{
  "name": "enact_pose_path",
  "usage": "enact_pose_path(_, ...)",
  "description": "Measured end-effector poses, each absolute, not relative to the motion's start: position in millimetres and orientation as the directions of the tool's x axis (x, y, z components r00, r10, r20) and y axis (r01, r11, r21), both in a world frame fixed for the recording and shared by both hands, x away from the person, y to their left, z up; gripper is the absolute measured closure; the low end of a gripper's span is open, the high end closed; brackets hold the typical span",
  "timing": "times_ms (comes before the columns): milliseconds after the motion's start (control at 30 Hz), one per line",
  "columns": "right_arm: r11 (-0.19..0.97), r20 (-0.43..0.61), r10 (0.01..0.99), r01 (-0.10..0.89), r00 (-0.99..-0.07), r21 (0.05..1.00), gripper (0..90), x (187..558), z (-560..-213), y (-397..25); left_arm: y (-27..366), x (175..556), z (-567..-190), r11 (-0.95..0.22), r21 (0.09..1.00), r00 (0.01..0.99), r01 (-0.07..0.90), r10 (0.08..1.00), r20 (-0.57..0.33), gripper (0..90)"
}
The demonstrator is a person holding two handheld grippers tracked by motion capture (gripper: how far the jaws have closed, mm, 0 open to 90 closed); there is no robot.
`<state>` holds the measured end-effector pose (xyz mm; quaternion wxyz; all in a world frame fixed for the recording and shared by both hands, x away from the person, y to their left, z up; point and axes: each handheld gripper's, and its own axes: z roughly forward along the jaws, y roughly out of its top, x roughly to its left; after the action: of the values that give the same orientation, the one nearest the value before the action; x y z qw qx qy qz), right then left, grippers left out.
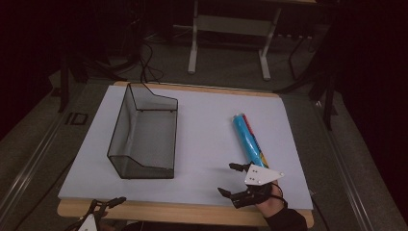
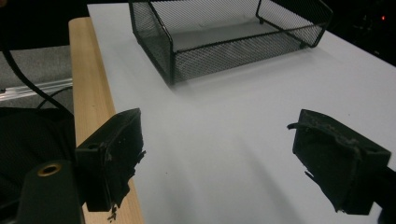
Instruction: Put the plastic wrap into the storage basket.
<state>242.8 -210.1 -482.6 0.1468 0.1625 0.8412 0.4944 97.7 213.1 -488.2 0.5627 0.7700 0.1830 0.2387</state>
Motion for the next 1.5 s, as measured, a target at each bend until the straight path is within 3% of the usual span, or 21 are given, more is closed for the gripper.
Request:
enact_pose_path(300, 0.464, -0.117, 0.398, 0.09, -0.91, 0.881, 16.7, 236, -475, -209, 212, 99, -488, -0.306, 0.952, 0.817, 0.012, 0.551, 0.167, 0.3)
enact_pose_path(767, 0.495, -0.161, 0.444, 0.091, -0.882, 0.864, 15.4, 224, -457, -201, 210, 100, -489, -0.309, 0.951, 0.82, 0.013, 0.548, 0.167, 0.3)
enact_pose_path(1267, 0.483, -0.217, 0.504, 0.065, -0.836, 0.873, 17.5, 244, -420, -194, 210, 100, -489, -0.308, 0.951, 0.82, 0.014, 0.548, 0.165, 0.3)
enact_pose_path(1500, 0.467, -0.19, 0.534, 0.1, -0.824, 0.879, 18.1, 260, -409, -197, 210, 100, -490, -0.307, 0.952, 0.821, 0.016, 0.548, 0.163, 0.3)
